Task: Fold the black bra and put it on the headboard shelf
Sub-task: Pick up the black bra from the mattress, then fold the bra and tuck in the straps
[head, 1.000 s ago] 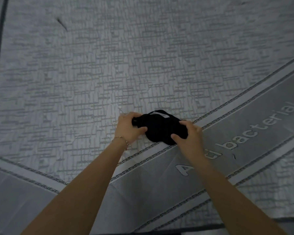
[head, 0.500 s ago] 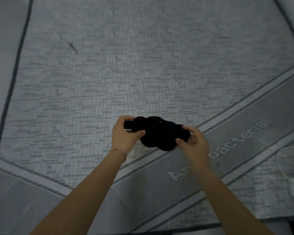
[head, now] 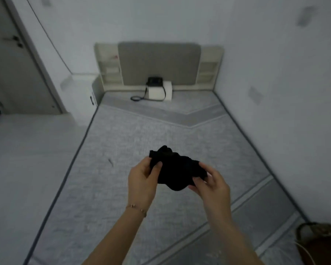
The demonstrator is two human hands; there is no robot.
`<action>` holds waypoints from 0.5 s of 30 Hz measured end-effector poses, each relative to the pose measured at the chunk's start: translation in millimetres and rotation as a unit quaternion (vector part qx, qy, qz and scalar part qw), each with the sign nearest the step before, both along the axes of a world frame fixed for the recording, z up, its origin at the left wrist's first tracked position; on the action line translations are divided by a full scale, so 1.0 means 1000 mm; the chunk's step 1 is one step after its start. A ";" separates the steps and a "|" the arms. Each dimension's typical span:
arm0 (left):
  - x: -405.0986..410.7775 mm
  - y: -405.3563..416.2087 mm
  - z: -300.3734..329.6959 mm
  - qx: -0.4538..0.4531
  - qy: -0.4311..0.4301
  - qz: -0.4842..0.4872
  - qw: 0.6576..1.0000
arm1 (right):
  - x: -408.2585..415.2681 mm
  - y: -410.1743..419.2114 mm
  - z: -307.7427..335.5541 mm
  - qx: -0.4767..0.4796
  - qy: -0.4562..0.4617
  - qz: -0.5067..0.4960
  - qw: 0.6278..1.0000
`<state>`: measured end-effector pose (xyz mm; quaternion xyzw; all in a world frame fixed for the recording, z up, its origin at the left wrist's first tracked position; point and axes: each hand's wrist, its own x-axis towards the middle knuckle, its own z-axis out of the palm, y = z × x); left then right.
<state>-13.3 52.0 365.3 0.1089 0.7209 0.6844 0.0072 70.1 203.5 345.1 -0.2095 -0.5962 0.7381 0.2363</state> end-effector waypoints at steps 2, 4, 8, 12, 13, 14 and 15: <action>0.006 0.000 0.032 -0.028 0.034 -0.029 0.999 | 0.000 -0.009 0.039 -0.005 0.029 0.012 1.000; 0.015 0.000 0.058 -0.054 0.059 -0.075 0.994 | 0.001 -0.019 0.069 -0.013 0.047 0.027 0.998; 0.033 0.002 0.104 -0.041 0.031 -0.154 0.987 | 0.006 -0.032 0.104 -0.049 0.069 0.043 0.995; 0.042 -0.004 0.136 0.013 -0.085 -0.146 0.986 | 0.015 -0.031 0.119 -0.087 0.083 0.077 0.990; 0.043 -0.007 0.139 0.007 -0.078 -0.139 0.987 | 0.018 -0.031 0.121 -0.090 0.084 0.089 0.988; 0.045 -0.011 0.139 0.000 -0.066 -0.140 0.988 | 0.021 -0.030 0.122 -0.089 0.085 0.102 0.987; 0.047 -0.015 0.138 0.005 -0.062 -0.142 0.988 | 0.024 -0.030 0.123 -0.085 0.084 0.113 0.986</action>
